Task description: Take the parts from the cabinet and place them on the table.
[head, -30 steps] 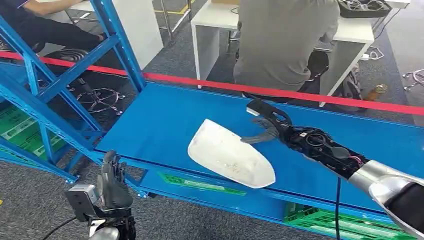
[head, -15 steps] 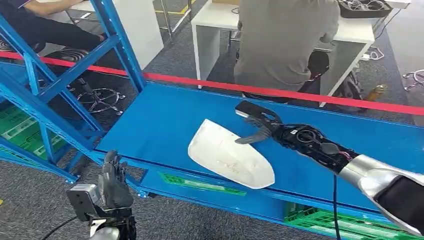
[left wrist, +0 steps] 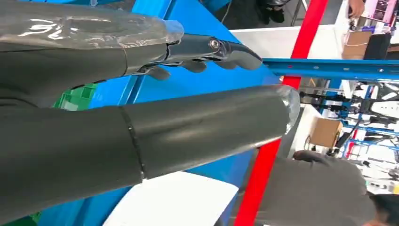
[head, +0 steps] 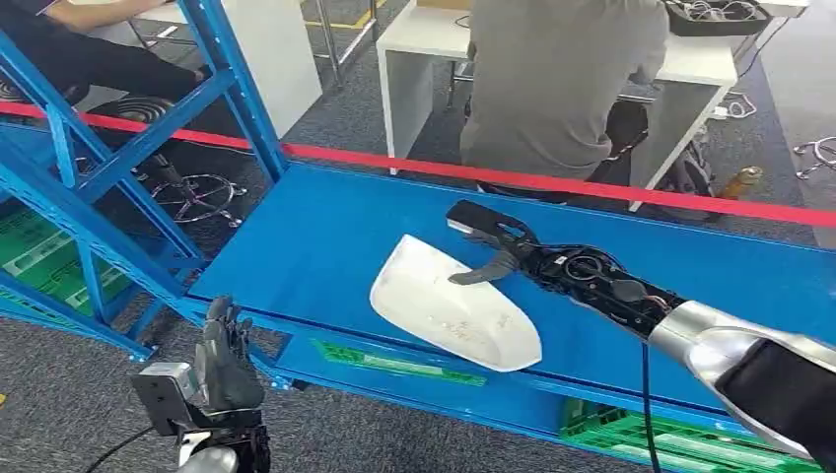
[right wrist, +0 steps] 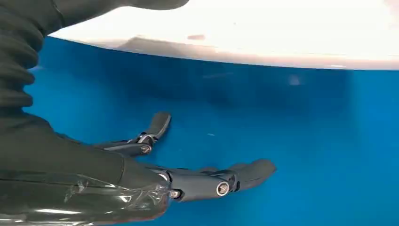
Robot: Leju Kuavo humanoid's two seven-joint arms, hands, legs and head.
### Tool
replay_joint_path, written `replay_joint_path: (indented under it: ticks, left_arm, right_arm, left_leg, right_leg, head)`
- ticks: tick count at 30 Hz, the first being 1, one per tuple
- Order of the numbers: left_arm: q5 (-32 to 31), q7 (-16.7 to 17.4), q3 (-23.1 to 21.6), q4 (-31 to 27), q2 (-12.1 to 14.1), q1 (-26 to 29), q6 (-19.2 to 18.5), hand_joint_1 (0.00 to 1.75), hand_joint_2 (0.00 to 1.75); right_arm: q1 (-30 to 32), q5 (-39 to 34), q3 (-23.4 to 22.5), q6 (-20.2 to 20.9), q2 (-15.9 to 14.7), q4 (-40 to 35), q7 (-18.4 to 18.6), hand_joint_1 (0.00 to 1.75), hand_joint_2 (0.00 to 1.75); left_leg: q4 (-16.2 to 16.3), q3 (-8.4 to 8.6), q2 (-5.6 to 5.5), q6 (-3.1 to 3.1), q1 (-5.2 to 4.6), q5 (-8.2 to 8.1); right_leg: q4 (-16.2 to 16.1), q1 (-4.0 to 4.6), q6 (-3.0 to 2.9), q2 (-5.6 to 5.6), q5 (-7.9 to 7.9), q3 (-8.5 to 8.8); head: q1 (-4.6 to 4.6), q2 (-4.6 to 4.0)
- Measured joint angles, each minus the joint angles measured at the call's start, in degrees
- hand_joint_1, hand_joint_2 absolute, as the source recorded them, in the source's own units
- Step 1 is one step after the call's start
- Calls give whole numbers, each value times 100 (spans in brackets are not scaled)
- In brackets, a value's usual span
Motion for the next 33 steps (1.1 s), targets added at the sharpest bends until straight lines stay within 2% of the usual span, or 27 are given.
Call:
replay_joint_path:
  ticks: [3, 4, 5, 15, 33]
  left_arm:
    - [7, 0, 0, 0, -2, 0, 0, 0, 0]
    - [7, 0, 0, 0, -2, 0, 0, 0, 0]
    - [7, 0, 0, 0, -2, 0, 0, 0, 0]
    - [37, 0, 0, 0, -2, -2, -7, 0, 0]
    - [70, 0, 0, 0, 0, -11, -4, 0, 0]
  right_arm:
    - [-55, 4, 48, 29, 92, 138, -105, 0, 175]
    - [-66, 7, 64, 31, 108, 180, -129, 168, 175]
    - [-71, 7, 74, 31, 142, 215, -151, 175, 175]
    - [-152, 20, 206, 74, 328, 538, -236, 175, 175]
    - [-211, 63, 341, 74, 396, 772, -256, 175, 175]
  left_leg:
    - [0, 2, 0, 0, 0, 0]
    - [0, 1, 0, 0, 0, 0]
    - [0, 2, 0, 0, 0, 0]
    - [0, 3, 0, 0, 0, 0]
    - [4, 5, 0, 0, 0, 0]
  right_leg:
    - [0, 0, 0, 0, 0, 1]
    - [0, 0, 0, 0, 0, 1]
    - [0, 0, 0, 0, 0, 1]
    - [0, 0, 0, 0, 0, 2]
    - [0, 0, 0, 1, 0, 4]
  head:
    - [0, 0]
    - [0, 0]
    - [-2, 0]
    - [2, 0]
    - [0, 0]
